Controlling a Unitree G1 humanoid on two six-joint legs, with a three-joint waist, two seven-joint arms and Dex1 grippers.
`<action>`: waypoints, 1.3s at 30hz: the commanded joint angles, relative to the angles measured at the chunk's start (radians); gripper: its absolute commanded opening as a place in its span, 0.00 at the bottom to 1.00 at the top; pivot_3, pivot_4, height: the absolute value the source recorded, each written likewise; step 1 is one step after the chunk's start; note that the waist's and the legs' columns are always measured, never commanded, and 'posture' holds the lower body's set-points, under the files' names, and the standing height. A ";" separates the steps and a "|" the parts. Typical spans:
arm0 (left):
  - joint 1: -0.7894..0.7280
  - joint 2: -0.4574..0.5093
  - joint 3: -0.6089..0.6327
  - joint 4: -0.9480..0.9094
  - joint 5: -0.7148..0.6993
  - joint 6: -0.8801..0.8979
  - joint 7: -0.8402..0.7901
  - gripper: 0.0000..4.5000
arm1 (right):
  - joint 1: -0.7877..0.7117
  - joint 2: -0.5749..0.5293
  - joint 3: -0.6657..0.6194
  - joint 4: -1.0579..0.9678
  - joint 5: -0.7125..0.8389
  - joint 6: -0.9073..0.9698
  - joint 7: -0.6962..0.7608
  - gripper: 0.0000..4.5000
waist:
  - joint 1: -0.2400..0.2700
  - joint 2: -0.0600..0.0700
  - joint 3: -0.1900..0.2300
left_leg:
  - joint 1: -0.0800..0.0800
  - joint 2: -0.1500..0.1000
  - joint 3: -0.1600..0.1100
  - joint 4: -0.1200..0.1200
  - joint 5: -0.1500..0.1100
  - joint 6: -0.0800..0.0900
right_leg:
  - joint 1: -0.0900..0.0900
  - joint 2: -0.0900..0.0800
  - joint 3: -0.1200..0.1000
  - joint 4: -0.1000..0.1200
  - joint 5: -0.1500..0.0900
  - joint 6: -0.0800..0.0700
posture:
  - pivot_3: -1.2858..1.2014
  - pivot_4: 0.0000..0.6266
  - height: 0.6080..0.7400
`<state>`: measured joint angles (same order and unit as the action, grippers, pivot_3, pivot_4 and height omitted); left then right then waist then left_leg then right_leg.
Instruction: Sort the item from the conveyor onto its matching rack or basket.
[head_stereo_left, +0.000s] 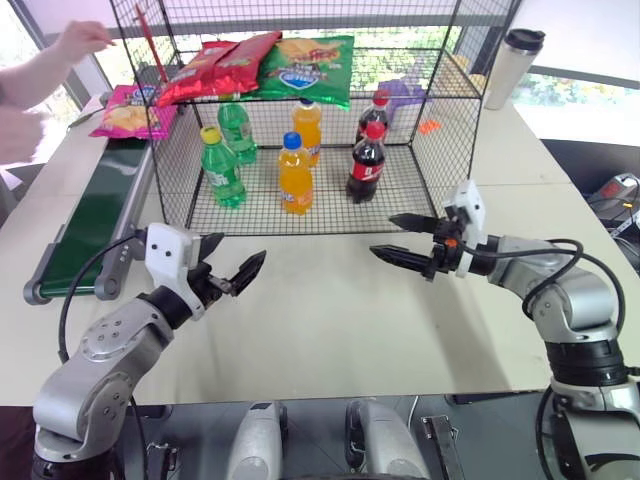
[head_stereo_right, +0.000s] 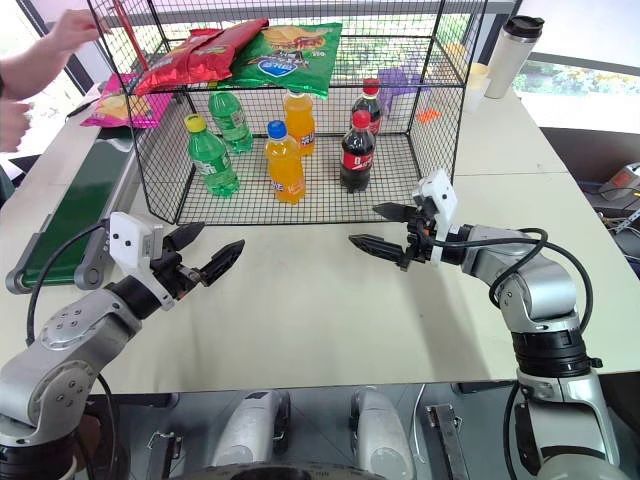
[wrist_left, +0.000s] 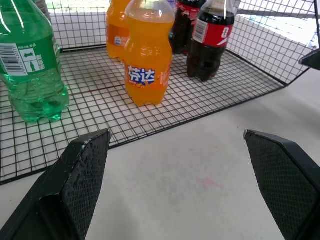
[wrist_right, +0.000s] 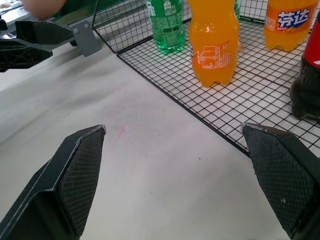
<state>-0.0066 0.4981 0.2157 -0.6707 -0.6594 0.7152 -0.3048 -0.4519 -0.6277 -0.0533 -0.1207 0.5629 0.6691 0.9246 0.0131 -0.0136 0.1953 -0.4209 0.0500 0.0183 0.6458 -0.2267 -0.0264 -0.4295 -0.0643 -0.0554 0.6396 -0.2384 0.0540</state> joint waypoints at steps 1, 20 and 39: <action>-0.001 0.005 0.003 -0.036 0.006 -0.010 0.003 0.99 | -0.011 0.006 -0.009 -0.010 0.002 -0.021 0.001 1.00 | 0.000 0.000 0.000 | 0.000 0.000 0.000 0.000 0.000 0.000 | 0.000 0.000 0.000 0.000 0.000 0.000 | 0.52 0.24 1.00; 0.478 0.459 0.626 -0.110 0.617 -0.325 -0.259 0.99 | -0.230 0.130 0.035 0.185 0.071 0.039 0.089 1.00 | -0.021 -0.001 0.000 | 0.000 0.001 0.004 -0.008 0.000 0.000 | -0.004 0.000 0.001 -0.006 0.001 -0.002 | 0.52 0.24 1.00; 0.916 -0.057 0.754 0.105 1.162 -1.139 -0.032 0.99 | -0.322 0.219 0.166 0.270 -0.011 -0.047 0.232 1.00 | -0.024 -0.005 -0.002 | -0.005 0.002 0.007 -0.013 0.000 0.000 | -0.011 -0.001 0.003 -0.009 0.002 -0.003 | 0.52 0.24 1.00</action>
<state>0.9072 0.4384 0.9636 -0.5767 0.4849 -0.3978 -0.3664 -0.7633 -0.4094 0.1219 0.1646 0.5441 0.6279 1.1444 -0.0111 -0.0183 0.1937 -0.4254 0.0525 0.0257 0.6332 -0.2269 -0.0267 -0.4406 -0.0649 -0.0523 0.6309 -0.2367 0.0509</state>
